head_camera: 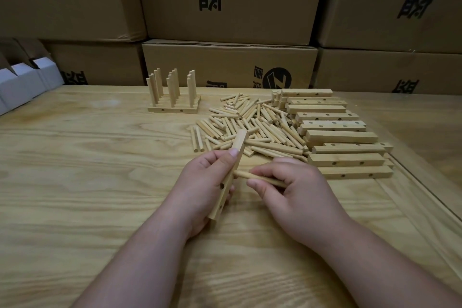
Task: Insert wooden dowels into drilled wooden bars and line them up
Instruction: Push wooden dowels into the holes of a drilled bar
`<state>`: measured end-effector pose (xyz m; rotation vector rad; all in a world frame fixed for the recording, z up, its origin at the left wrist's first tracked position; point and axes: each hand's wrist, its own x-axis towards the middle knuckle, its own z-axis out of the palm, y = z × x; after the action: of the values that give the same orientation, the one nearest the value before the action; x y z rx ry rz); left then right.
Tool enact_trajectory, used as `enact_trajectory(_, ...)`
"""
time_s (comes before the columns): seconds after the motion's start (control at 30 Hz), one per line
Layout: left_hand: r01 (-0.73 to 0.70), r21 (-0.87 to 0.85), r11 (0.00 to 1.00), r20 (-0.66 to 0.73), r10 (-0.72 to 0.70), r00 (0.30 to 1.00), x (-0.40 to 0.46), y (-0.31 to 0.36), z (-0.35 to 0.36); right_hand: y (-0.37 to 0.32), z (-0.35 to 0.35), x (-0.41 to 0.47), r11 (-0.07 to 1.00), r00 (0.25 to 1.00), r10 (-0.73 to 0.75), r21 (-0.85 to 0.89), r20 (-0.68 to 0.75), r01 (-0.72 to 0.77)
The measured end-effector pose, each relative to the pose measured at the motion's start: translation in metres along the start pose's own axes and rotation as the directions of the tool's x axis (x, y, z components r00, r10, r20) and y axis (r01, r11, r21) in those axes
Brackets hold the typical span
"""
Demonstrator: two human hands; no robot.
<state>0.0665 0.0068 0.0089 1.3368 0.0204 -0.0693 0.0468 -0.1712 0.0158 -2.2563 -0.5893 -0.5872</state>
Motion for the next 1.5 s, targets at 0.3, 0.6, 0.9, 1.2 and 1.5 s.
enact_trajectory(0.3,-0.021,-0.013,1.000,0.010,0.021,1.000,-0.003,0.002,0.002,-0.004,0.008,-0.001,0.999,0.999,0.031,-0.015,0.031,-0.030)
enact_trajectory(0.6,-0.081,0.058,0.995,-0.005,0.081,0.997,-0.006,0.003,0.005,-0.006,0.008,-0.002,0.920,0.960,0.234,0.285,0.152,-0.269)
enact_trajectory(0.9,-0.180,0.057,0.982,0.000,0.180,0.984,-0.010,0.003,0.005,-0.009,0.001,0.004,0.797,0.896,0.359,0.414,0.263,-0.440)
enact_trajectory(1.2,-0.239,0.128,0.963,-0.005,0.241,0.970,-0.010,0.004,0.004,-0.002,0.007,0.000,0.740,0.894,0.387,0.502,0.226,-0.447)
enact_trajectory(1.5,-0.196,-0.175,0.965,-0.494,0.086,0.865,0.006,0.012,-0.014,0.007,-0.003,0.005,0.904,0.909,0.400,0.212,-0.115,-0.371)
